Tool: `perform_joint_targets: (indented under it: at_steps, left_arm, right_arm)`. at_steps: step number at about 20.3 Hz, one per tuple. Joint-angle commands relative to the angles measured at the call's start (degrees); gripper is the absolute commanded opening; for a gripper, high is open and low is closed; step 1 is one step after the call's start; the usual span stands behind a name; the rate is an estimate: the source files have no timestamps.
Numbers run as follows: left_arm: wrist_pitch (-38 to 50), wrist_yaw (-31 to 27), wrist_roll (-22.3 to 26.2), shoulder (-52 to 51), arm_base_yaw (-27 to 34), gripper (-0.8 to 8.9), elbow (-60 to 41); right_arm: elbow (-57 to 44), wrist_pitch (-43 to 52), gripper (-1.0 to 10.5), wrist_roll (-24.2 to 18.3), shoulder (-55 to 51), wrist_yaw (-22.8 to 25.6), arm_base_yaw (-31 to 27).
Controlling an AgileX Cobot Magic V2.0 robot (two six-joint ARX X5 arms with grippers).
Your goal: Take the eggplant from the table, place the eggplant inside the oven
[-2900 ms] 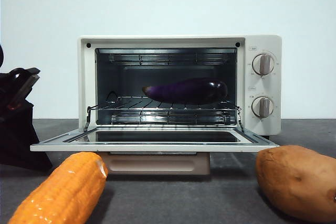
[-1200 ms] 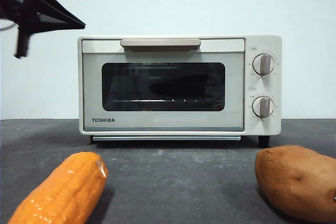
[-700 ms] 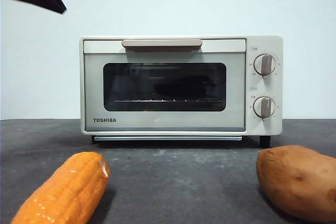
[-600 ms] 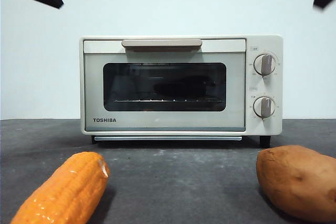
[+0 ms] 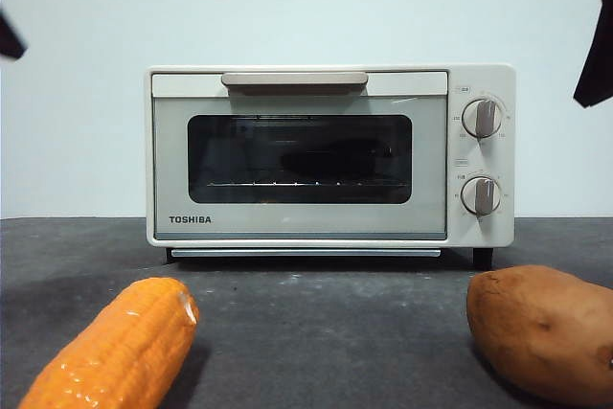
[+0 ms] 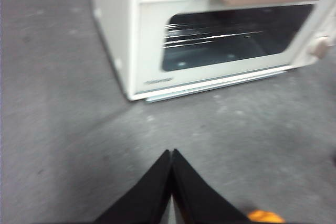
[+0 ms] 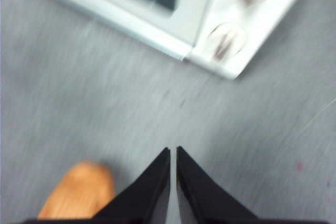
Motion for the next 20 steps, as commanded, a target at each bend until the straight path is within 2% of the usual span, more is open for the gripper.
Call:
perform_joint_targets:
  at_steps: [1, 4, 9, 20]
  left_arm:
    - [1.9, -3.4, -4.5, -5.7, -0.2, 0.06, -3.6]
    - [1.5, -3.9, -6.4, -10.4, -0.2, 0.06, -4.9]
    - [3.1, -4.0, -6.4, -10.8, -0.2, 0.06, -4.9]
    - [3.1, -4.0, -6.4, -10.8, -0.2, 0.06, -4.9]
  right_arm:
    - [-3.6, 6.7, 0.0, 0.5, -4.2, 0.1, -0.9]
    - [-6.9, 12.3, 0.0, 0.6, -10.0, 4.3, -1.4]
    - [-6.8, 12.3, 0.0, 0.6, -14.8, 8.4, -1.4]
    - [-6.8, 12.3, 0.0, 0.6, -18.4, 9.3, -1.4]
